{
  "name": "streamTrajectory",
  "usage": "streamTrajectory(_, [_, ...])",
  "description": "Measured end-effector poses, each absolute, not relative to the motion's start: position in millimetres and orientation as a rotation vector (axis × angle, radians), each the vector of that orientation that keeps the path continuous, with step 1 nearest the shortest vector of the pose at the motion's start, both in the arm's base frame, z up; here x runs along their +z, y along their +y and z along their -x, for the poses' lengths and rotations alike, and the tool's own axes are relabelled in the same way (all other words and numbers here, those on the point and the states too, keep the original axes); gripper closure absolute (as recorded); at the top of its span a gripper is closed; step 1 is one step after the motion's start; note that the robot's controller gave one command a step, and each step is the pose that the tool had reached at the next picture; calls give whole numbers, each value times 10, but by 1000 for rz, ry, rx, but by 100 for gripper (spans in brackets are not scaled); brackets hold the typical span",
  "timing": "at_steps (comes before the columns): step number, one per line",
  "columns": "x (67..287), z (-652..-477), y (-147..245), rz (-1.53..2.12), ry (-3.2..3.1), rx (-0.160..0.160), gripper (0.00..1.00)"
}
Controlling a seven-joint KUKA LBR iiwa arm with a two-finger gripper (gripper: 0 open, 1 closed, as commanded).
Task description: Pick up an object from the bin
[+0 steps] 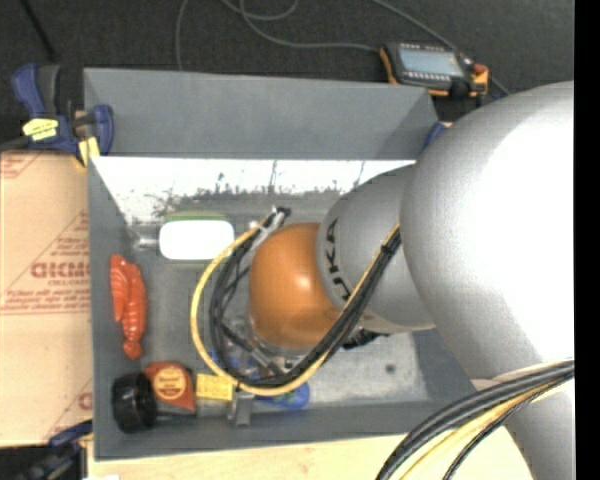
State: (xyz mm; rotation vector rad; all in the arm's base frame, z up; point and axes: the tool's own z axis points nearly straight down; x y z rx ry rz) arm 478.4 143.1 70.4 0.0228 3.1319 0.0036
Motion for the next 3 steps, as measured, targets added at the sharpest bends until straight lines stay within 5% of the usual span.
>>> streamTrajectory(1, [699, -4734, 1253, -178, 3139, 0, 100])
streamTrajectory(3, [733, -4724, 1252, -179, 3141, -1, 100])
